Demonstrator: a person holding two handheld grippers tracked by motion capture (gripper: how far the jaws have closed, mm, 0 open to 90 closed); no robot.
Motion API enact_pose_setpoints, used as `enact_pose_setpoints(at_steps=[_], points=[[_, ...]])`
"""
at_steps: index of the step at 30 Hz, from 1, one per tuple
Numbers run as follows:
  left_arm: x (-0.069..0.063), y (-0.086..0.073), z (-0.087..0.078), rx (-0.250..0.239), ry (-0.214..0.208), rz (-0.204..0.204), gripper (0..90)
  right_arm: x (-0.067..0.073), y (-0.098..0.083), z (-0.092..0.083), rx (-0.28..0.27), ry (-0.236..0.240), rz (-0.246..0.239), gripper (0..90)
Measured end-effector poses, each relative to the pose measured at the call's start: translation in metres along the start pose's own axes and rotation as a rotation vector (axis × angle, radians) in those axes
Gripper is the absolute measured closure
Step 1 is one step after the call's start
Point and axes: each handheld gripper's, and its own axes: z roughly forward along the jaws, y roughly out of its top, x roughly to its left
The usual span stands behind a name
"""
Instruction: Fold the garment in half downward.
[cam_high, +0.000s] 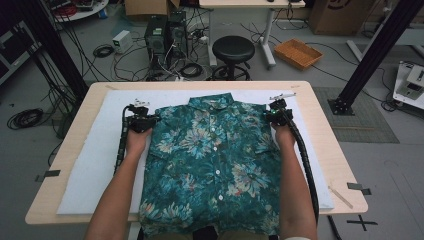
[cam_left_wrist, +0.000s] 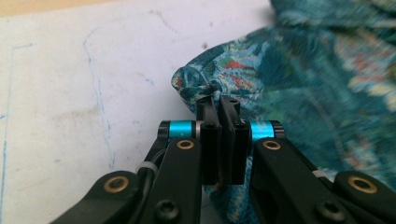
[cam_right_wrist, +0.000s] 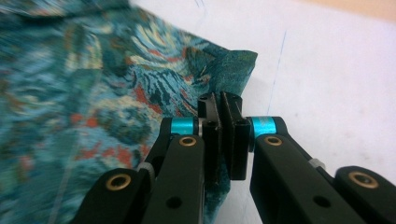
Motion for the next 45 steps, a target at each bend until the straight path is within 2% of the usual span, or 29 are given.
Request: enact_pose_setpoints(at_steps=[1,3,4,5,7,10,13,16,21,26,30,36,45], points=[[0.001,0.000,-0.004,-0.009,-0.013,-0.014,86.7,0.002,0.002,-0.014,-0.028,0.018,-0.023,87.4],[0.003,0.000,-0.013,-0.039,-0.050,-0.041,86.7,0.004,0.002,-0.019,-0.035,0.027,-0.030,87.4],[0.003,0.000,-0.013,-0.039,-0.050,-0.041,86.7,0.004,0.002,-0.019,-0.035,0.027,-0.030,87.4],[0.002,-0.001,-0.024,-0.063,-0.091,-0.053,86.7,0.005,0.002,-0.024,-0.045,0.032,-0.042,87.4],[0.000,-0.003,-0.035,-0.067,-0.121,-0.035,86.7,0.007,-0.003,-0.040,-0.078,0.050,-0.056,87.4],[-0.003,-0.004,-0.053,-0.088,-0.160,-0.042,86.6,0.008,-0.010,-0.055,-0.108,0.078,-0.047,87.3],[-0.006,-0.007,-0.069,-0.102,-0.200,-0.040,86.6,0.013,-0.021,-0.071,-0.124,0.099,-0.068,87.3],[-0.014,-0.014,-0.083,-0.108,-0.228,-0.022,86.6,0.016,-0.034,-0.088,-0.149,0.117,-0.086,87.3],[-0.028,-0.030,-0.106,-0.122,-0.277,0.013,86.6,0.019,-0.061,-0.110,-0.171,0.148,-0.088,87.3],[-0.038,-0.054,-0.127,-0.120,-0.311,0.034,86.7,0.025,-0.090,-0.129,-0.199,0.182,-0.084,87.3],[-0.045,-0.073,-0.140,-0.113,-0.337,0.039,86.7,0.029,-0.109,-0.144,-0.210,0.182,-0.096,87.3],[-0.057,-0.097,-0.158,-0.097,-0.353,0.083,86.6,0.036,-0.130,-0.169,-0.233,0.186,-0.112,87.3],[-0.068,-0.127,-0.176,-0.040,-0.377,0.102,86.7,0.045,-0.157,-0.193,-0.202,0.191,-0.136,87.2]])
